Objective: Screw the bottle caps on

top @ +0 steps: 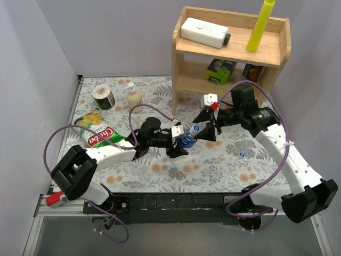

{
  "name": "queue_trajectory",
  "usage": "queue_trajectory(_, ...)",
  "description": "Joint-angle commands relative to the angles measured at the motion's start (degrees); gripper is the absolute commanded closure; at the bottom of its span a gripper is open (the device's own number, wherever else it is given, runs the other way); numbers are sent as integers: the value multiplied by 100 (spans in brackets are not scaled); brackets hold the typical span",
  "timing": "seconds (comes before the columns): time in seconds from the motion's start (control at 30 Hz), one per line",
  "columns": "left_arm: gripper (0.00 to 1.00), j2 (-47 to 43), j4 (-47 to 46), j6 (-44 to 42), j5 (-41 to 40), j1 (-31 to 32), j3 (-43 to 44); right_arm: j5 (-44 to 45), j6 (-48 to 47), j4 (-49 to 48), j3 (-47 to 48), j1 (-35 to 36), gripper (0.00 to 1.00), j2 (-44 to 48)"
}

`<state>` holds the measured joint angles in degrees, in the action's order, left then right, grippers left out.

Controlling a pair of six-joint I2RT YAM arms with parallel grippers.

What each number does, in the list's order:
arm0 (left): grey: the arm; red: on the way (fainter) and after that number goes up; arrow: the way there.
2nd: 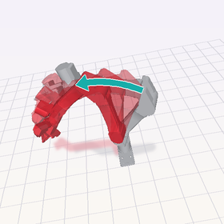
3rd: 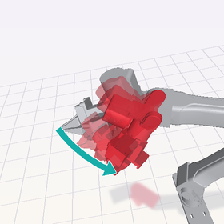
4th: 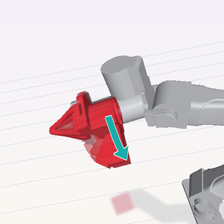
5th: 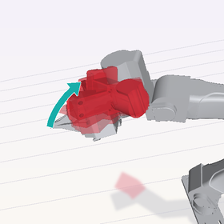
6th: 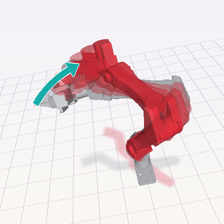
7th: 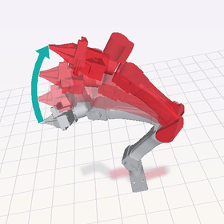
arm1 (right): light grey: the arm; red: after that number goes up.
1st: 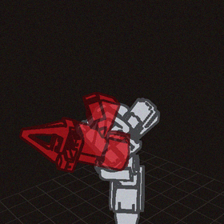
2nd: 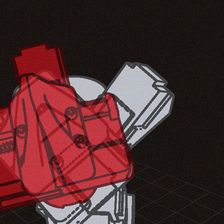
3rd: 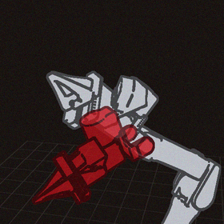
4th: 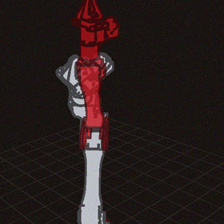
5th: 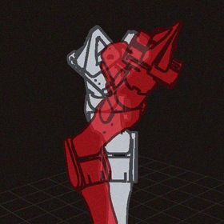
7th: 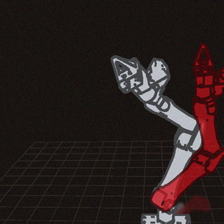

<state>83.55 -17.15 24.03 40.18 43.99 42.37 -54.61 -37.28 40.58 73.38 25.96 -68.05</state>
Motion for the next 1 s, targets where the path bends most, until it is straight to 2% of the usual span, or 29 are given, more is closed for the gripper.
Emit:
queue_trajectory(0.0,100,-208,-350,-154,271,-31,175,-418,185,-1016,-342,-12,29,55)
queue_trajectory(0.17,100,-50,-482,-21,244,-31,324,-726,360,-1043,-351,-20,38,-68)
queue_trajectory(0.5,100,135,-438,66,315,-31,526,-885,1547,-2211,-948,-38,40,283)
queue_trajectory(0.8,100,171,-509,207,402,-31,562,-604,3489,-3906,-1669,-152,43,626)
queue_trajectory(0.9,100,162,-579,295,324,-31,553,-289,3683,-3917,-1687,-196,50,653)
queue_trajectory(0.93,100,170,-614,330,236,-31,553,-183,3684,-3865,-1687,-213,60,653)
queue_trajectory(0.97,100,171,-684,365,149,-4,562,-77,3684,-3821,-1687,-231,65,644)
